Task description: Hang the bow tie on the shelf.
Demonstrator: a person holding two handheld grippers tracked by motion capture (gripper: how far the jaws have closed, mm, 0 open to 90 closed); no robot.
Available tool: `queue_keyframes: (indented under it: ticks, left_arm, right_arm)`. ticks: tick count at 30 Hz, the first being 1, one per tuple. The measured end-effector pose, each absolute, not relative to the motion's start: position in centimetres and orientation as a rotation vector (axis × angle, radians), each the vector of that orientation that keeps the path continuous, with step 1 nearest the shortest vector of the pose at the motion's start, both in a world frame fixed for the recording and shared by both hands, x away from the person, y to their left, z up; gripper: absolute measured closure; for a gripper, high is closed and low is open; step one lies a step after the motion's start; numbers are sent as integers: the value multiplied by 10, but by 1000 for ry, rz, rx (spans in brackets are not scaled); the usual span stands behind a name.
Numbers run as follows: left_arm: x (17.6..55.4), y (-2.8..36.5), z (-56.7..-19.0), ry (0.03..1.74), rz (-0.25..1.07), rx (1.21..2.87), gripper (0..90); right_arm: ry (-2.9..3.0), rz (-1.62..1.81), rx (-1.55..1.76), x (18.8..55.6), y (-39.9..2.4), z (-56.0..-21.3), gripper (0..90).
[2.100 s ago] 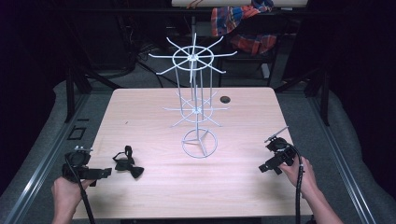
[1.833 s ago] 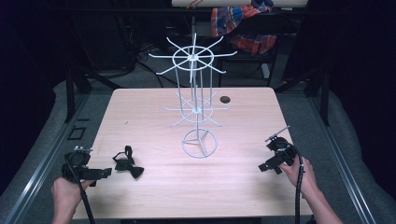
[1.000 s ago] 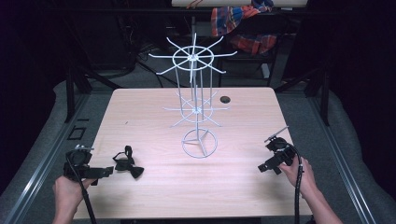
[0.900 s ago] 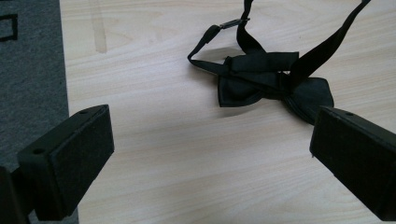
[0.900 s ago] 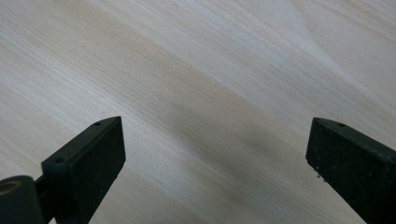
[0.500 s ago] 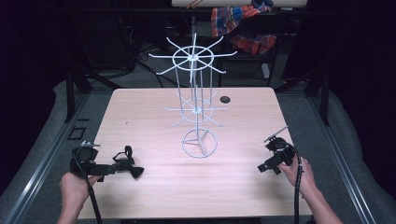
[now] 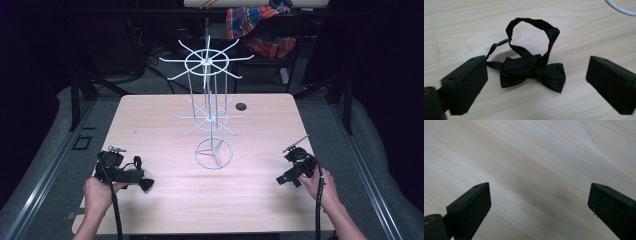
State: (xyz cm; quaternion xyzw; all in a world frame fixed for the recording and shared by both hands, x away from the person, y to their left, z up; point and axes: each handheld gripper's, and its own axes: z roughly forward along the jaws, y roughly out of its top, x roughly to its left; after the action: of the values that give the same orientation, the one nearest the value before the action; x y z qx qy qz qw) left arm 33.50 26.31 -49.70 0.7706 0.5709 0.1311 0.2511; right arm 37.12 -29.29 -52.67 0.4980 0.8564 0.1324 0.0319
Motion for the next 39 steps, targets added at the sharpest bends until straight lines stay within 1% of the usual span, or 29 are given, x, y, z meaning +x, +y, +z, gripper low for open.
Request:
queue_keyframes:
  ticks: [2, 3, 5, 8, 9, 10, 11, 12, 13, 14, 16, 17, 18, 21, 24, 31, 39]
  left_arm:
    - [337, 264, -497, 1550, 348, 2072, 176]
    - [337, 265, -496, 1544, 341, 2071, 176]
    - [340, 262, -496, 1527, 332, 2057, 280]
    - [342, 259, -496, 1517, 324, 2055, 362]
    - [343, 257, -496, 1516, 330, 2056, 362]
    - [344, 256, -497, 1521, 324, 2055, 394]
    - [347, 253, -498, 1523, 319, 2066, 460]
    - [347, 253, -498, 1523, 319, 2066, 488]
    - [348, 252, -498, 1523, 316, 2070, 488]
    - [349, 250, -499, 1525, 316, 2064, 532]
    - [350, 249, -500, 1524, 308, 2075, 675]
    - [350, 249, -500, 1522, 304, 2084, 713]
    - [350, 249, -501, 1520, 307, 2083, 771]
    - [348, 251, -499, 1514, 311, 2069, 874]
    - [346, 253, -496, 1496, 318, 2070, 887]
    - [339, 256, -484, 1453, 355, 2046, 889]
    - [334, 256, -475, 1404, 365, 2041, 889]
  right_arm:
    - [2616, 437, 1536, 371, -292, -529, 43]
    - [2644, 399, 1513, 372, -293, -527, 43]
    - [2646, 391, 1513, 373, -293, -527, 44]
    - [2651, 395, 1517, 373, -293, -527, 44]
    - [2651, 394, 1517, 373, -293, -527, 44]
    - [2651, 394, 1516, 373, -293, -527, 44]
    - [2653, 389, 1511, 373, -293, -527, 44]
    - [2653, 389, 1511, 373, -293, -527, 44]
    - [2649, 408, 1521, 372, -293, -527, 44]
    - [2653, 403, 1521, 373, -293, -527, 44]
    - [2643, 416, 1529, 372, -293, -528, 44]
    - [2650, 393, 1514, 372, -294, -527, 44]
    - [2650, 392, 1513, 373, -294, -527, 44]
    - [2651, 398, 1516, 373, -294, -528, 44]
    - [2654, 405, 1515, 373, -293, -527, 45]
    - [2661, 377, 1497, 373, -294, -526, 45]
    - [2659, 398, 1508, 373, -293, -527, 45]
